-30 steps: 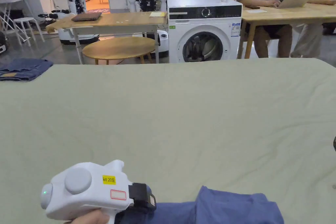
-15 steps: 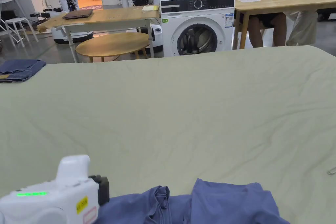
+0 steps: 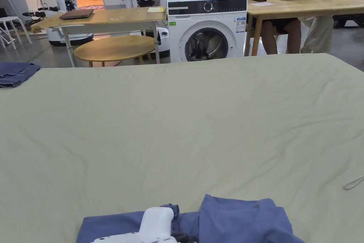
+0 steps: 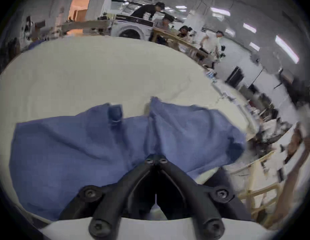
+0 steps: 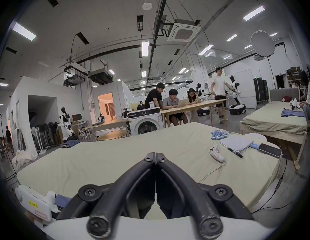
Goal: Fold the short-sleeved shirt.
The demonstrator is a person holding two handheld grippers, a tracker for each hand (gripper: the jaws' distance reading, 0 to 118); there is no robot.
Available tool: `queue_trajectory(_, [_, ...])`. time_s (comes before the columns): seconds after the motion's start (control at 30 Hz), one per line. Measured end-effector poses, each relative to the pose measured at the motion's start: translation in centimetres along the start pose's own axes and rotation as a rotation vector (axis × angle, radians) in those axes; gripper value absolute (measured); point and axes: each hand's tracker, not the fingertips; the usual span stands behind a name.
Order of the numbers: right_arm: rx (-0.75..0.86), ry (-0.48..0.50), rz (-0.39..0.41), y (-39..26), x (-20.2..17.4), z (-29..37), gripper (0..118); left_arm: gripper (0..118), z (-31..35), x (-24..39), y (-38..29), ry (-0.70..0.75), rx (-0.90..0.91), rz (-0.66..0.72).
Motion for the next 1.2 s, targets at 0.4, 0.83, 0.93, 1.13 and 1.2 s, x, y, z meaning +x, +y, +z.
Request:
queue_trajectory(0.4, [-0.010, 0.032, 0.001, -0.6, -2.0, -1.3, 0, 112, 14.6, -17.0, 2.0, -0.351, 0.337, 0.481])
queue_trajectory(0.83, [-0.066, 0.114, 0.009, -1.2, -6.5, -3.3, 0, 106, 6.6, -21.2, -1.1, -0.554, 0.043, 0.723])
queue_trajectory(0.93, [-0.074, 0.129, 0.009, -1.4, -7.5, -3.5, 0, 94, 4.7, -19.2, 0.1, -0.494, -0.007, 0.643])
queue_trajectory(1.13, [-0.075, 0.139, 0.037, -1.1, -8.1, -3.1, 0, 9, 5.4, -21.1, -0.2, -0.370, 0.002, 0.730])
queue_trajectory(1.2, [-0.075, 0.136, 0.044, -1.1, -8.1, -3.1, 0, 8, 6.8, -21.1, -0.1, -0.296, 0.021, 0.705])
